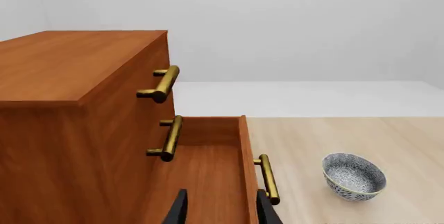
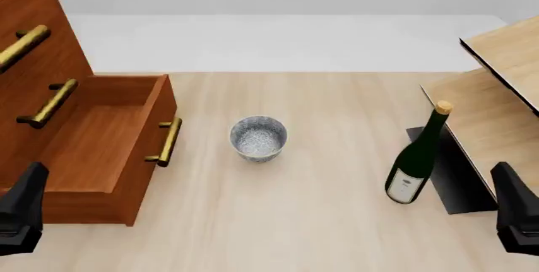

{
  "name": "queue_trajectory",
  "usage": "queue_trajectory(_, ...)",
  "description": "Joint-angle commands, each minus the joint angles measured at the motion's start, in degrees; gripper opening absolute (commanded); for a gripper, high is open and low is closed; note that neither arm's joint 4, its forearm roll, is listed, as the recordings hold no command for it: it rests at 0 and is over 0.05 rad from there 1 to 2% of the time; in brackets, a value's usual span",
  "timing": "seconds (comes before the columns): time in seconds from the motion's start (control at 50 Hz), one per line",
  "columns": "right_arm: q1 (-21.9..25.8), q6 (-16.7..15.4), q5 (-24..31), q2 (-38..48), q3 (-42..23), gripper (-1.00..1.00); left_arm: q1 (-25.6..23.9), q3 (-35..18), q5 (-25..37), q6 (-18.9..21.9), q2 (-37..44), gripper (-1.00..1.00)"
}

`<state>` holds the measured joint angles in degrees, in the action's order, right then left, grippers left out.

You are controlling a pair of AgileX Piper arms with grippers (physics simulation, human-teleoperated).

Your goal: Put the wine bottle in the bottom drawer of the cabinet.

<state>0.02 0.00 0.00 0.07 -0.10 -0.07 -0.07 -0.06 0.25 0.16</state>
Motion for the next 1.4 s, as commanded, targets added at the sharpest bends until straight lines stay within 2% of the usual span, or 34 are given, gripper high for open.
queue_trajectory(0.02, 0.1, -0.1, 0.0, 0.1, -0.4, 1.00, -0.1, -0.4, -1.1, 0.5, 1.8, 1.00)
queue_trajectory(0.14, -0.1, -0.5, 0.2, 0.0, -0.5, 1.00, -0.9, -2.2, -3.1, 2.4, 5.9, 1.00)
queue_trajectory(0.34, 0.4, -0.5, 0.6, 0.0, -1.0, 1.00, -0.5, -8.3, -6.6, 1.0, 16.7, 1.00)
queue_trajectory(0.52, 1.3, -0.7, 0.6, 0.0, -0.7, 1.00, -2.7, -15.6, -7.6, 0.2, 28.5, 1.00)
queue_trajectory(0.58, 1.7, -1.3, 0.8, 0.1, -0.4, 1.00, -5.3, -17.3, -7.3, 4.3, 31.1, 1.00)
queue_trajectory(0.66, 1.8, -1.1, 0.9, 0.3, -0.2, 1.00, -6.9, -20.4, -5.2, 1.9, 34.5, 1.00)
queue_trajectory(0.74, 1.7, -1.1, 0.9, 0.7, -0.2, 1.00, -8.0, -23.1, -3.4, 3.0, 37.5, 1.00)
queue_trajectory(0.78, 1.7, -1.0, 1.0, 0.7, -0.2, 1.00, -9.6, -24.0, -2.5, 6.0, 37.2, 1.00)
queue_trajectory(0.8, 1.6, -1.1, 0.9, 0.8, -0.2, 1.00, -10.0, -24.5, -1.9, 6.2, 37.8, 1.00)
queue_trajectory(0.82, 1.7, -1.0, 1.0, 0.9, -0.2, 1.00, -9.0, -26.2, -0.5, 2.5, 39.4, 1.00)
queue_trajectory(0.84, 1.7, -1.0, 1.0, 0.9, -0.2, 1.00, -8.8, -26.9, 0.0, 1.6, 39.8, 1.00)
queue_trajectory(0.88, 1.7, -1.0, 1.0, 1.1, -0.2, 1.00, -9.5, -28.3, 1.3, 3.8, 41.2, 1.00)
queue_trajectory(0.96, 1.5, -1.1, 1.0, 1.2, -0.3, 1.00, -9.6, -31.1, 4.0, 2.7, 44.2, 1.00)
queue_trajectory(1.0, 1.3, -1.2, 1.2, 1.1, -0.3, 1.00, -9.5, -32.4, 5.4, 3.8, 45.2, 1.00)
queue_trajectory(1.04, 1.3, -1.1, 1.5, 0.9, -0.3, 1.00, -10.2, -32.8, 6.4, 4.7, 46.3, 1.00)
queue_trajectory(1.12, 1.3, -1.2, 1.4, 1.2, -0.2, 1.00, -9.7, -34.2, 7.9, 3.2, 48.5, 1.00)
queue_trajectory(1.14, 1.3, -1.2, 1.4, 1.3, -0.2, 1.00, -10.0, -34.4, 8.3, 1.7, 49.1, 1.00)
queue_trajectory(1.18, 1.4, -1.1, 1.3, 1.4, -0.2, 1.00, -11.3, -34.2, 9.1, 1.9, 50.6, 1.00)
queue_trajectory(1.2, 1.5, -1.1, 1.3, 1.4, -0.2, 1.00, -11.3, -34.4, 9.5, -0.5, 51.1, 1.00)
queue_trajectory(1.3, 1.3, -1.6, 1.7, 1.2, -0.2, 1.00, -11.0, -34.9, 10.1, 1.3, 53.3, 1.00)
queue_trajectory(1.32, 1.4, -1.7, 1.8, 1.3, -0.1, 1.00, -11.0, -35.0, 10.4, 0.4, 54.0, 1.00)
queue_trajectory(1.36, 1.4, -1.7, 1.8, 1.3, -0.2, 1.00, -11.2, -34.8, 10.4, 2.6, 54.9, 1.00)
queue_trajectory(1.4, 1.4, -1.7, 1.8, 1.3, -0.2, 1.00, -11.1, -34.9, 10.2, 1.3, 55.6, 1.00)
